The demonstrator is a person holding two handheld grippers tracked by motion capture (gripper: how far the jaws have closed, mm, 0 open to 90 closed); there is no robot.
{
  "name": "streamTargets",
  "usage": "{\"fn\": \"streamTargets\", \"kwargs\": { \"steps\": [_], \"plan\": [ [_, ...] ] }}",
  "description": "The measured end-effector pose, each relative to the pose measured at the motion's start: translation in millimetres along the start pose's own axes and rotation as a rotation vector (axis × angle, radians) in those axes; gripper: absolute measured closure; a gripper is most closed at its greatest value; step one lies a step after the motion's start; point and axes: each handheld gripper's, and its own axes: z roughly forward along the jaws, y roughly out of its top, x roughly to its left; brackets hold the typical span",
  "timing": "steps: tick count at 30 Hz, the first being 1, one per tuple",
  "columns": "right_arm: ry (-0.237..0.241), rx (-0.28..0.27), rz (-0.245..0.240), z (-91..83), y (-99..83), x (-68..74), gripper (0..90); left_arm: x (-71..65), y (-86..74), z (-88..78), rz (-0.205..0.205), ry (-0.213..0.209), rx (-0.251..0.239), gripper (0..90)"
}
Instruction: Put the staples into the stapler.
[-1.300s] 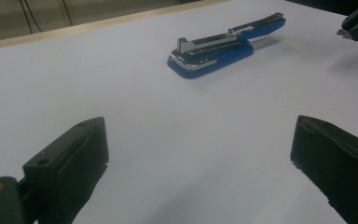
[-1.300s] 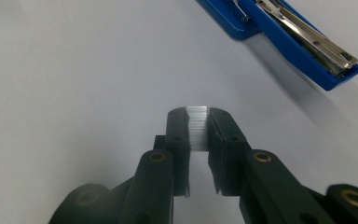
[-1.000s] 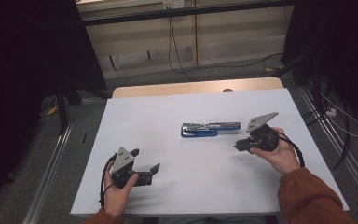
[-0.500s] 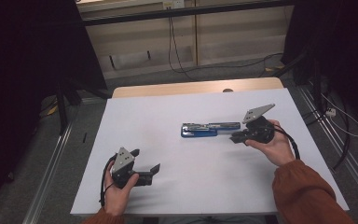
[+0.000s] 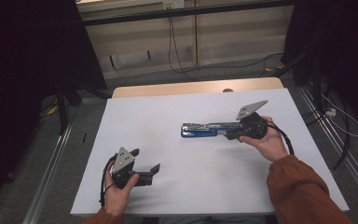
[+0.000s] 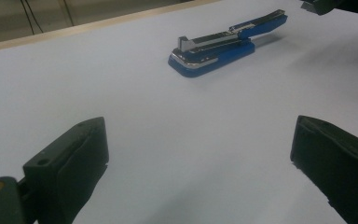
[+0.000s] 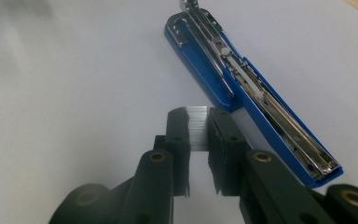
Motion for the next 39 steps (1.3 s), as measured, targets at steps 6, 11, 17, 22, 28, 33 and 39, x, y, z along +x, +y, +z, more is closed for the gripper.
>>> {"fn": "streamTargets", "kwargs": {
  "steps": [6,11,17,22,28,33,39],
  "plan": [
    [0.001,-0.001,-0.006,4.0,8.7,-1.8,79.3,-0.9,0.1,0.2,0.0,-0.008,0.001,4.3],
    [0.003,-0.006,0.013,11.8,12.2,-7.3,79.3,-1.1,0.2,0.1,-0.001,-0.011,0.001,4.3],
    [0.002,-0.007,0.012,16.9,21.0,-10.5,79.3,-1.2,0.1,0.4,-0.002,-0.013,0.004,4.3],
    [-0.003,-0.016,0.006,22.1,27.6,-13.8,79.3,-1.5,0.2,0.7,0.003,-0.018,0.005,4.3],
    [-0.003,-0.011,0.003,33.9,34.9,-16.8,79.3,-1.1,-0.1,1.0,0.002,-0.017,0.006,4.3],
    [0.004,0.003,-0.012,40.3,43.5,-14.4,79.3,-1.0,0.2,0.5,0.004,-0.018,0.006,4.4],
    [0.007,-0.006,-0.011,47.2,52.6,-15.0,79.3,-0.7,-0.2,1.2,0.001,-0.022,0.01,4.3]
  ]
}}
